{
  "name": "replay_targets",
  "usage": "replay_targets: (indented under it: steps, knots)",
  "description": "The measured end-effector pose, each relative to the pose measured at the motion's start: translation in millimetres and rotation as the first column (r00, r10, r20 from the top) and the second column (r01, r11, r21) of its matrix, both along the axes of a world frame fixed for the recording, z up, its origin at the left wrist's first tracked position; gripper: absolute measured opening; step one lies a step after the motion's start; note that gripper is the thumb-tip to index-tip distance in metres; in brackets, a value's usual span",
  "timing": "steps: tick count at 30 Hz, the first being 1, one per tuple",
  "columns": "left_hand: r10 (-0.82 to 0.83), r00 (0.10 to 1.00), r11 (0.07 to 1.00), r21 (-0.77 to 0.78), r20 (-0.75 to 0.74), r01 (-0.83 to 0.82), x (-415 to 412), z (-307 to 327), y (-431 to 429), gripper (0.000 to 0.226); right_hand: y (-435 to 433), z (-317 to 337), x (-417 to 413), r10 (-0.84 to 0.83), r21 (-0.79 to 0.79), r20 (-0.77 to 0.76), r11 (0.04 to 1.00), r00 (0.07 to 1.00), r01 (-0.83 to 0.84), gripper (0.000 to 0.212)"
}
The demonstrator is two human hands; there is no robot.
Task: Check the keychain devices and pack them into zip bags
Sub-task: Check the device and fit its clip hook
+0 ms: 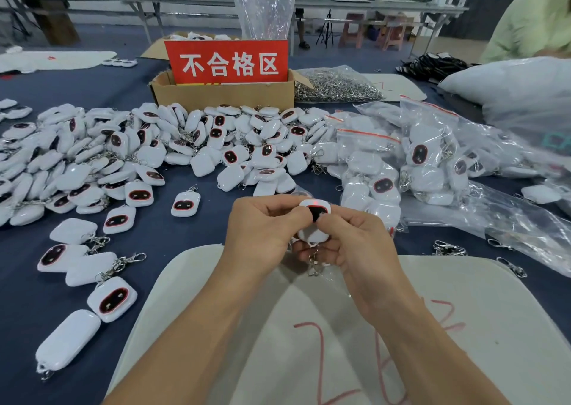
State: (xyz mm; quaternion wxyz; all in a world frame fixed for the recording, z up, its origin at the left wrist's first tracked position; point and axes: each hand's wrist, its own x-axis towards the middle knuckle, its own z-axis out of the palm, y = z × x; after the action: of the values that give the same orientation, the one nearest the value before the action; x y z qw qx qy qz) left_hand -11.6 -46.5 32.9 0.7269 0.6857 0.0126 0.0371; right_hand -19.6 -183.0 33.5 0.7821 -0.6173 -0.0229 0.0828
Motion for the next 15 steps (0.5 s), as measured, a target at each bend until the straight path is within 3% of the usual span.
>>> replay_targets:
  steps: [5,15]
  knots:
    - [-0.057,0.998,0.997,-0.044,-0.025,0.056,1.9,0.5,-0.2,0.021,-2.7,0.2,-1.1,0.042,0.021,0.039,0.999,0.998,-0.043,0.030]
    - [-0.165,0.986,0.974,-0.155,0.001,0.163,-1.0,3.5,1.4,0.015,-1.3,-0.4,-1.8,-0.035,0.055,0.028,0.998,0.999,0.033,0.027]
